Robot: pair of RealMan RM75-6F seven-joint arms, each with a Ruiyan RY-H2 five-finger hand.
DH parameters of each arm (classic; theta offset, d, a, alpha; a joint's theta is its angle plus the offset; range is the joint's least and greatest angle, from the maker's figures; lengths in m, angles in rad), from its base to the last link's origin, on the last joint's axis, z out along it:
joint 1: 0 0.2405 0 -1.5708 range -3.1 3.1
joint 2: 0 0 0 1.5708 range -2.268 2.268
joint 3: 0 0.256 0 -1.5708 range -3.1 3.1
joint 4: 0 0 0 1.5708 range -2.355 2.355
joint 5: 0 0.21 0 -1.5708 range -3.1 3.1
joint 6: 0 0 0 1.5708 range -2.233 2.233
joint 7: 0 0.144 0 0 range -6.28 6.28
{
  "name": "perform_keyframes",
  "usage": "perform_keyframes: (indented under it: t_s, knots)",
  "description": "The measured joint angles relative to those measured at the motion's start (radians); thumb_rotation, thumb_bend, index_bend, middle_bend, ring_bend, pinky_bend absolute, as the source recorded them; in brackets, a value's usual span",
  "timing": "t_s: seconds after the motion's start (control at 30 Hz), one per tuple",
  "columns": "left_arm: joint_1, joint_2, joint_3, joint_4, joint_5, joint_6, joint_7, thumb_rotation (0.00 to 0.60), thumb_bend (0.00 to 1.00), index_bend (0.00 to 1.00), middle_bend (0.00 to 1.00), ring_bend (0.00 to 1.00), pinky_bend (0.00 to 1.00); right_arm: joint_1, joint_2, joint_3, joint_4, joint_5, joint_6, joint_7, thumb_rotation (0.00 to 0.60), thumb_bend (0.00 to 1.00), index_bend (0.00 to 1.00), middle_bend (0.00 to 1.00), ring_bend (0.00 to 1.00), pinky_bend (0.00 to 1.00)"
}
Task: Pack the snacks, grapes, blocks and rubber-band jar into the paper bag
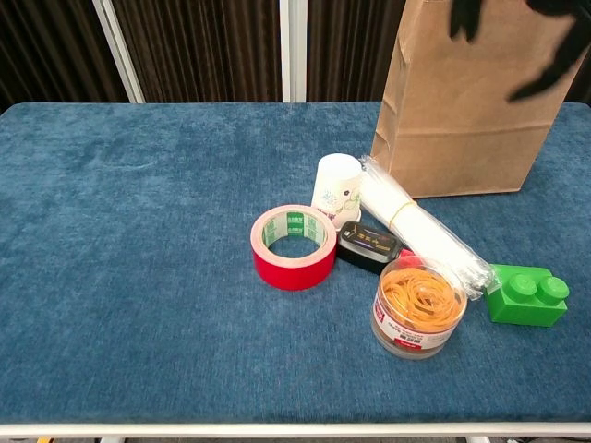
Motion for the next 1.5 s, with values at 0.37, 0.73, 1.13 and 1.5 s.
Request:
perform_keyframes:
  t_s: [0.37,0.73,1.13,1.5]
  knots:
    - [-0.002,-0.005,0.0,0.0,0.003,0.0,0.002,0.6,0.11,0.12,0.12,0.02,0.21,-0.14,-0.015,-0.164,0.009,-0.059,0.08,-0.03,0.6,0.0,0.35,0.36,0.86,0.89]
    - [0.0,-0.01,0.001,0.005,0.0,-0.003,0.0,0.6,0.11,0.12,0.12,0.02,0.21,-0.194,-0.127,-0.221,0.065,-0.136,0.089,-0.03,0.6,0.0,0.36,0.35,0.86,0.89]
    - [0.005,-0.015,0.002,0.027,-0.002,0.0,-0.023,0.6,0.11,0.12,0.12,0.02,0.21,-0.258,-0.26,-0.24,0.175,-0.116,0.146,-0.075,0.6,0.0,0.32,0.28,0.85,0.89]
    - [0.005,-0.019,0.002,0.045,-0.004,-0.002,-0.036,0.6,0.11,0.12,0.12,0.02,0.21,-0.302,-0.387,-0.225,0.332,-0.145,0.146,0.036,0.6,0.0,0.28,0.27,0.85,0.89]
